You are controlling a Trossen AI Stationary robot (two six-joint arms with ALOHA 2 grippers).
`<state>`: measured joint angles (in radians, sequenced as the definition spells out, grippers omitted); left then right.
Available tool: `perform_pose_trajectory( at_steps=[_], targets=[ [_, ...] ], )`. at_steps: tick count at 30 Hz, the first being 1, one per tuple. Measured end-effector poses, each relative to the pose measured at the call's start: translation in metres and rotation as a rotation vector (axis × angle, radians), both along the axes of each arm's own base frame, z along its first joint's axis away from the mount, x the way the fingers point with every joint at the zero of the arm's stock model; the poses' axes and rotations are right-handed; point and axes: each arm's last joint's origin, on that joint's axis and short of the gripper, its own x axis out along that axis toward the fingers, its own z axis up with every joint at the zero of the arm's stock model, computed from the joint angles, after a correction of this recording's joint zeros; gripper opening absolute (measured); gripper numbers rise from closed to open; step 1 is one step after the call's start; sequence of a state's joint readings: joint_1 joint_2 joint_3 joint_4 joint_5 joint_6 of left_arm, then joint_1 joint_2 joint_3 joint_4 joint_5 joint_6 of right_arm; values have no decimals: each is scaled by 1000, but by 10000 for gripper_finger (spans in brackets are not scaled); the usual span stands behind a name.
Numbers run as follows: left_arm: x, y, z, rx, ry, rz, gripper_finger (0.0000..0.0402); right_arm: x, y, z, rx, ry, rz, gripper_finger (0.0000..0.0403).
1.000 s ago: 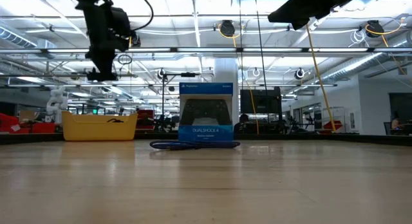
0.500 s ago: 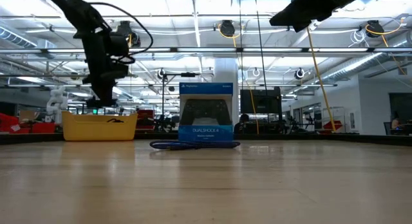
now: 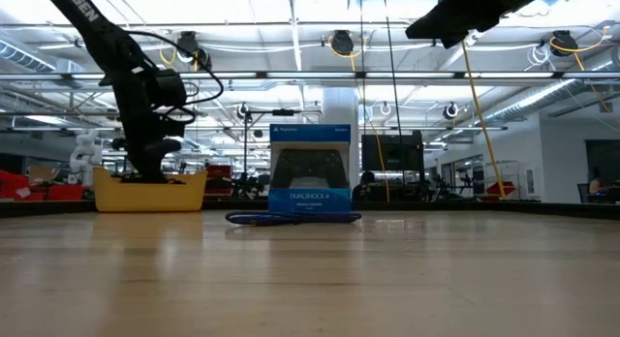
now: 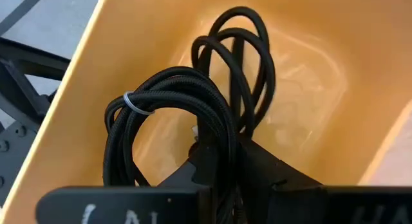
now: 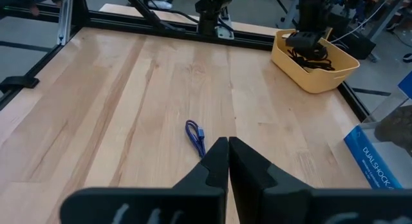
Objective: Pick and place USB-C Cables
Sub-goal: Put the black charger cable into the yellow bin, then put the blue charger cable into the yellow bin
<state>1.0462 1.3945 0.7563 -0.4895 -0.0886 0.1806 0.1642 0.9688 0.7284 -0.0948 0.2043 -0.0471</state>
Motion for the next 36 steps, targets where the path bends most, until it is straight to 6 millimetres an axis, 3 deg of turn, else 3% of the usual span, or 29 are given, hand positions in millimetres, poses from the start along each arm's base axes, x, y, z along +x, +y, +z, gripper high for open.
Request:
perform_pose_trajectory(
  at_steps=[8, 15, 19, 23, 29, 36],
  targets=[
    [1, 2, 0, 26, -16, 23, 47, 0, 0, 0, -1, 0, 1, 6],
    [3, 2, 4, 29, -17, 34, 118, 0, 0, 0, 0, 0, 0, 6],
    [7, 2, 17, 4, -13, 41, 152, 0, 0, 0, 1, 0, 0, 6],
    [16, -8, 42, -33, 0, 14, 160, 0, 0, 0, 1, 0, 0, 6],
    [30, -34, 80, 33, -66, -63, 161, 0, 0, 0, 12, -2, -7, 6],
    [29, -94, 110, 104, -196, -215, 132, 0, 0, 1, 67, -12, -31, 6]
  ],
)
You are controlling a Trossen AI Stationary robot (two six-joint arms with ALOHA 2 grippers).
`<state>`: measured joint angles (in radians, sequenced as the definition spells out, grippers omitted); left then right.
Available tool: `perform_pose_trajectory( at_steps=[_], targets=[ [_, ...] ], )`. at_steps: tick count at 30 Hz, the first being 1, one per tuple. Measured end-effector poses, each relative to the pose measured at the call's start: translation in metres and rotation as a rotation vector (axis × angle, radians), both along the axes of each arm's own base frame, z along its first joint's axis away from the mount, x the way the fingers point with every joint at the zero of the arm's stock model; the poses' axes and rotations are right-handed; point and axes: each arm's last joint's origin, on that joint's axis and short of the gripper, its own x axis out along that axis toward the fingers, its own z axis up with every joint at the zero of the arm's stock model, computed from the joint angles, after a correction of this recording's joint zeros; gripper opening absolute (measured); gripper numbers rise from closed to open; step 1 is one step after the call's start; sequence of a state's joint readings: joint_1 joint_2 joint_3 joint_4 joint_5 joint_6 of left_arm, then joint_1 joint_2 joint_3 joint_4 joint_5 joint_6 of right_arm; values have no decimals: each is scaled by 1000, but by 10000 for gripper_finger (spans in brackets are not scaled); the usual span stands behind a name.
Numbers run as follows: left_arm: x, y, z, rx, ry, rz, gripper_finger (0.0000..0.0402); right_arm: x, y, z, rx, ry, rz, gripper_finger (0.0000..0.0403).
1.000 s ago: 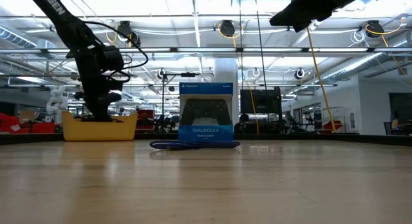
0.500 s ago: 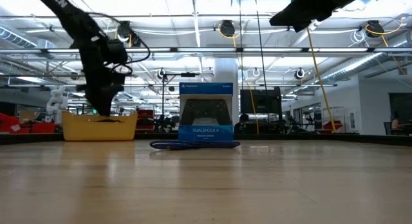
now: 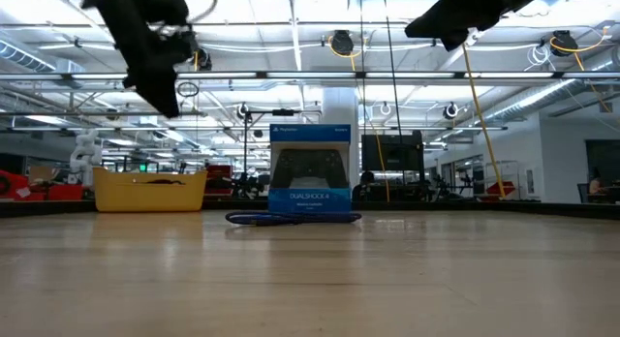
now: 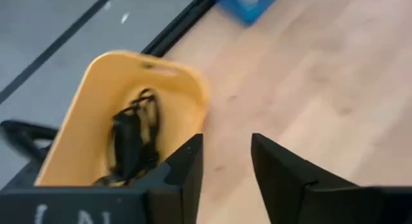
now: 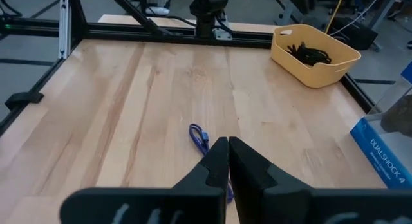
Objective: Pick and place USB-C Cables
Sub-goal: Put the blue charger cable into the yellow bin
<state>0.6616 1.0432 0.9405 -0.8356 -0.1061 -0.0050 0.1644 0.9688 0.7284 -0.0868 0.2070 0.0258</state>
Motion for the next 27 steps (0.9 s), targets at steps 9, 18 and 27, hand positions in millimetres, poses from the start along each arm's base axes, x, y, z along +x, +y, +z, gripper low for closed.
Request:
perform_pose_trajectory(
  at_steps=[9, 18, 27],
  targets=[
    [-5, -70, 8, 12, -177, -255, 52, 1, 0, 3, 19, -30, -7, 6],
    [12, -116, -4, 48, -271, -423, 8, 19, 3, 0, 29, -95, -8, 6],
    [17, -137, -9, 75, -312, -560, 9, 41, -5, -12, 24, -110, -47, 6]
  ],
)
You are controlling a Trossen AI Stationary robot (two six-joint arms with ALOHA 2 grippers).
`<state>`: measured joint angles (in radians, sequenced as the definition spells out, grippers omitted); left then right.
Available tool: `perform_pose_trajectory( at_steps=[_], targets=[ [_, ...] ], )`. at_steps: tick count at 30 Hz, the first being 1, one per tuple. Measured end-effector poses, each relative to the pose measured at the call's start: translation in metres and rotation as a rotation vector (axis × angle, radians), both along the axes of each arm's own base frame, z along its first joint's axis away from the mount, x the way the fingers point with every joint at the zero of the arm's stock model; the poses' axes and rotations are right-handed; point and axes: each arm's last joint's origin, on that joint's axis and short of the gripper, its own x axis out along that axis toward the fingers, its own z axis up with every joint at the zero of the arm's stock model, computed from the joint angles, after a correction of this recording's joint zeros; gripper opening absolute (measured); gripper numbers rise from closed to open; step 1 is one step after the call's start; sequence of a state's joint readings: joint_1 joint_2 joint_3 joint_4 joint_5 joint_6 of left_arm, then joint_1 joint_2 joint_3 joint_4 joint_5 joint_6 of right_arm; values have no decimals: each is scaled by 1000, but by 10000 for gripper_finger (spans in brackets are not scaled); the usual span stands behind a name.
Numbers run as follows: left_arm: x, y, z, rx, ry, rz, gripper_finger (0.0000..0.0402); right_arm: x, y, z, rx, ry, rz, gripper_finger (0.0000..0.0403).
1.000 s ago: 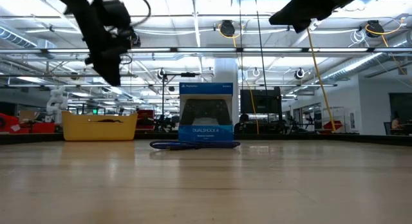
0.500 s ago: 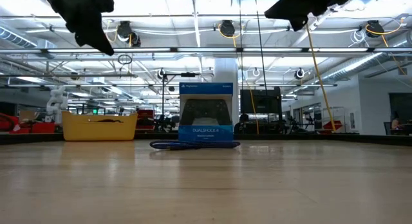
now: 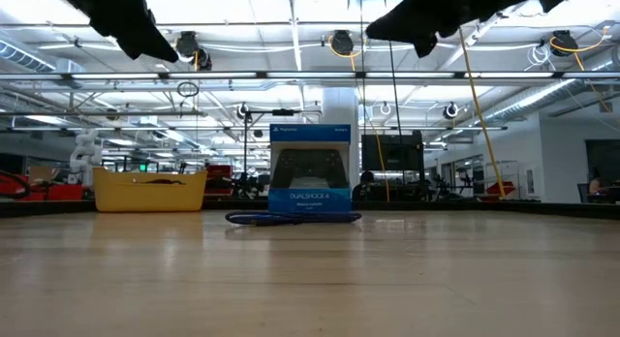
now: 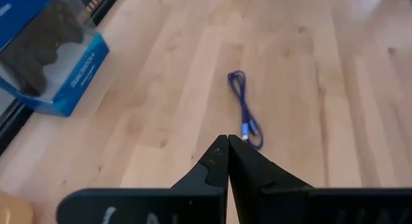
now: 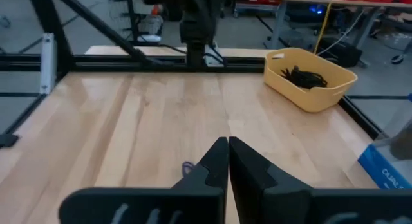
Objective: Pick and place USB-C Cables
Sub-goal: Put the blue charger cable into the yellow bin
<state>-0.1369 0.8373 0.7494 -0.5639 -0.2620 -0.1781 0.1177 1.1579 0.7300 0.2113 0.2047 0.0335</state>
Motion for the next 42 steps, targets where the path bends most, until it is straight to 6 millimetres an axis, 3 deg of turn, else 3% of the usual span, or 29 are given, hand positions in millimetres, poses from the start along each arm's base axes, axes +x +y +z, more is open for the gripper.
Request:
perform_pose_trajectory(
  at_steps=[11, 20, 31, 42],
  targets=[
    [8, -3, 6, -14, -92, -8, 14, 26, -5, 7, 39, 115, -24, 6],
    [22, -7, -9, 13, 7, -27, 7, 57, -12, 4, 56, 299, -34, 6],
    [32, -8, -19, 45, 69, -46, 25, 100, -17, -38, 33, 546, 21, 16],
    [32, -7, -19, 59, 67, -53, 26, 113, -31, -78, 57, 654, 36, 123]
  ],
)
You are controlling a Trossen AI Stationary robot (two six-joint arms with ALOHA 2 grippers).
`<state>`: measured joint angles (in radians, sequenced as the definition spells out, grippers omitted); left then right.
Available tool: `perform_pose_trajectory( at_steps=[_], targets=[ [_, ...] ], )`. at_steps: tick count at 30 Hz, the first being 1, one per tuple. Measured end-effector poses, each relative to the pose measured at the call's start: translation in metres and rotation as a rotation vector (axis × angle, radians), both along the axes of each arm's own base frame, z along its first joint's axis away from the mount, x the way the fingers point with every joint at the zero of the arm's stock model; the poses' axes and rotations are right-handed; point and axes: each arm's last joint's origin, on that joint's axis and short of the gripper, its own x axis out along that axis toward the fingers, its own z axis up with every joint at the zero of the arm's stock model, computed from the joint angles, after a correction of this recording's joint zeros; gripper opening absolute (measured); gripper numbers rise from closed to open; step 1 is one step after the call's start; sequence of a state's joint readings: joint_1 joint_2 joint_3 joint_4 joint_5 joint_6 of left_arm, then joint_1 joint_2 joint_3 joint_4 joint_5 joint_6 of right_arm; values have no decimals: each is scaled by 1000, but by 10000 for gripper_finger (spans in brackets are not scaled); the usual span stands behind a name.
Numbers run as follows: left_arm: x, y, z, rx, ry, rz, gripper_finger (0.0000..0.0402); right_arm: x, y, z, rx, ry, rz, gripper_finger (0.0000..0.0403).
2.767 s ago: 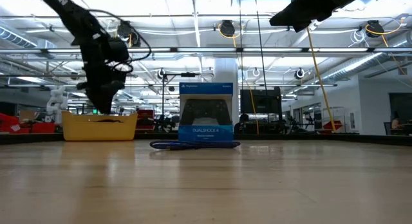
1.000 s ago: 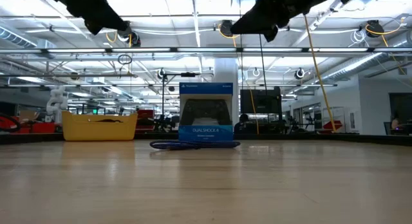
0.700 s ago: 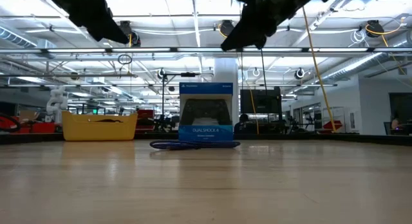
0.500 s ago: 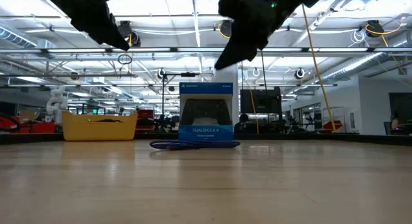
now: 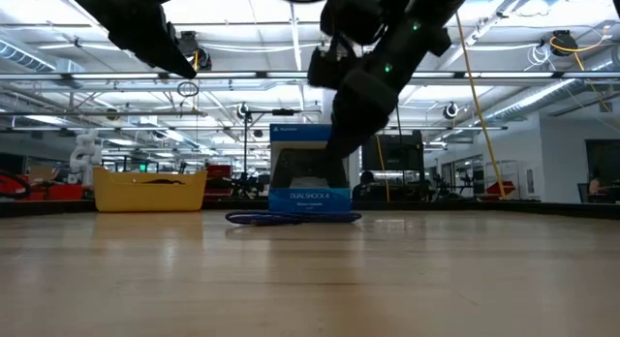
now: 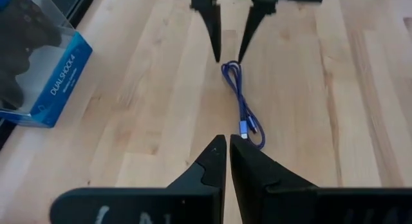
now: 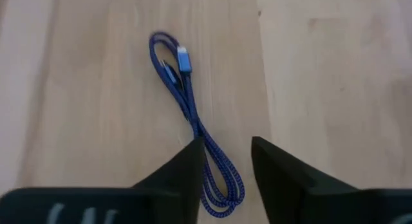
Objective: Pick and place USB-C Cables
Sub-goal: Put the blue charger cable into the yellow bin
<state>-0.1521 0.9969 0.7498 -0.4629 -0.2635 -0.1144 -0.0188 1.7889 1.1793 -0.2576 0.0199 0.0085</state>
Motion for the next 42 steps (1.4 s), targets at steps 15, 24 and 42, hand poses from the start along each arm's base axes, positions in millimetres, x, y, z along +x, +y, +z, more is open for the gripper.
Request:
perform_pose_trajectory(
  at_steps=[15, 24, 42],
  targets=[
    [1, 1, 1, 3, -19, 3, 26, 18, 1, -48, 23, 31, 103, 209],
    [1, 1, 2, 3, -20, 3, 26, 19, 1, -57, -8, 52, 154, 170],
    [2, 1, 2, 7, -29, -1, 26, 18, -1, -57, -24, 58, 167, 58]
  ],
)
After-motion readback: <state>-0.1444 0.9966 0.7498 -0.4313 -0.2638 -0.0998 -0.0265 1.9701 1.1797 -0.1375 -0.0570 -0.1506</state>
